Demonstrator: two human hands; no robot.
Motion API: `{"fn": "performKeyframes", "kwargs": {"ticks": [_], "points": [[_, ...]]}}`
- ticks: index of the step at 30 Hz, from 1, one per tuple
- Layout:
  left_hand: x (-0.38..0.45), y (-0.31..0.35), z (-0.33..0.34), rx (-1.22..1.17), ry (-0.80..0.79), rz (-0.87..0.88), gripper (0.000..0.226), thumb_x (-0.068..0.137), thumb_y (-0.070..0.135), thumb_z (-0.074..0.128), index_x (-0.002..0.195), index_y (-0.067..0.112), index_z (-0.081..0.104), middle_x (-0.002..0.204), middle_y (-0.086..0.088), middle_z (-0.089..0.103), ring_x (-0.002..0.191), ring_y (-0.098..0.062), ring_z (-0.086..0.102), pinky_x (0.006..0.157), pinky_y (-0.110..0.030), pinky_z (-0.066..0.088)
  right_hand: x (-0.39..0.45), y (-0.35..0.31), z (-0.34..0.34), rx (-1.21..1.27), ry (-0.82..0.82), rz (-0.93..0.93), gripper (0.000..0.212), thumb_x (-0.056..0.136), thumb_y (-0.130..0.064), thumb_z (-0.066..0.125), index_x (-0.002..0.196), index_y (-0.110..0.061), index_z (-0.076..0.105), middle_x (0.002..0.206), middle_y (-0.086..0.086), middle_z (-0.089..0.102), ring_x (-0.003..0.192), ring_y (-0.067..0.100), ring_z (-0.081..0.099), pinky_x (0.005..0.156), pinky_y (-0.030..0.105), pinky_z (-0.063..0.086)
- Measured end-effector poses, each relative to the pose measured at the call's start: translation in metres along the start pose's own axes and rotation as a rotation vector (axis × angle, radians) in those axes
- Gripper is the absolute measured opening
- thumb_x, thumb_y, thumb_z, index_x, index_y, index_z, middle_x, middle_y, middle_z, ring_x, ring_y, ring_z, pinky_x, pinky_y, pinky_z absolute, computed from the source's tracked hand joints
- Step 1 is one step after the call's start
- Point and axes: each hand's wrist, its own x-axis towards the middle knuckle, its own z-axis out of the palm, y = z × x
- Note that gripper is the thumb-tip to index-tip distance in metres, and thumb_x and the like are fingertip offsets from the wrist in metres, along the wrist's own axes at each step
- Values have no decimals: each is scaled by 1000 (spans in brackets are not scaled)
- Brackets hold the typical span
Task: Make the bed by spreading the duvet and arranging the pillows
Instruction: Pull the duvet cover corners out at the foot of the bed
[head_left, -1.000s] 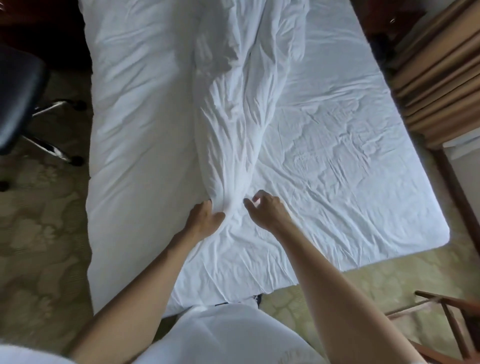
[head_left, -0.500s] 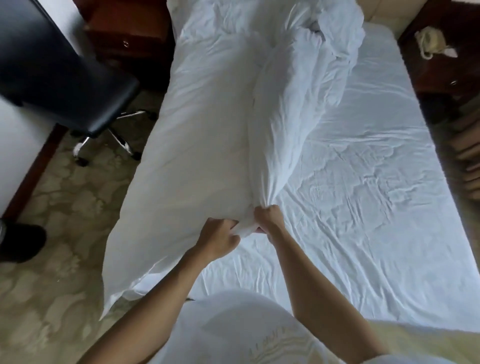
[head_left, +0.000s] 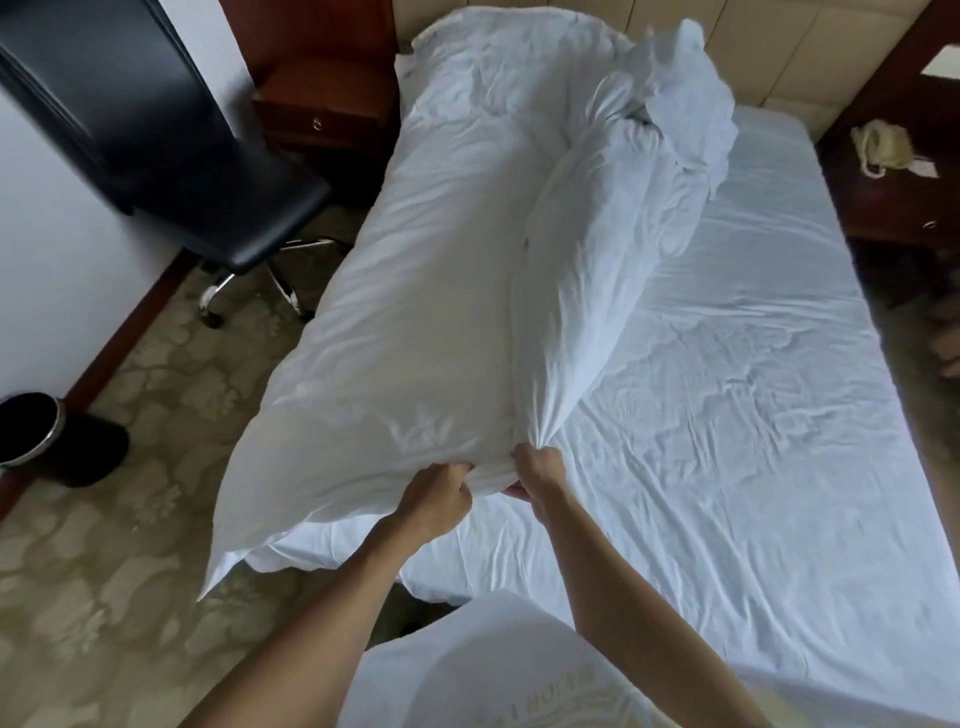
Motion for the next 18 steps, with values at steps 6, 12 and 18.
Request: {"fn": "performKeyframes", "kwargs": {"ticks": [6,12,18], "points": [[-43,-9,13,43,-16,-3,16,81,14,48,86,16,63,70,-1,62,67,-29,61,56,-27,44,-40,33,3,11,18,-10,26,84,-7,43,106,3,54,107,24,61,86,37,67,58,36,60],[-79,-32,16,106,-4,44,8,79,19,53,76,18,60,64,1,60,60,-23,58,49,-24,34,-70,69,16,72,8,18,28,88,-11,46,112,2,52,109,24,59,92,36,66,56,32,59],[-88,-37,19,140,-11,37,10,78,18,56,82,21,64,68,2,61,63,-22,54,56,-25,36,-81,76,14,-7,-63,122,33,91,-15,42,116,4,51,103,27,68,77,32,73,55,28,57]]}}
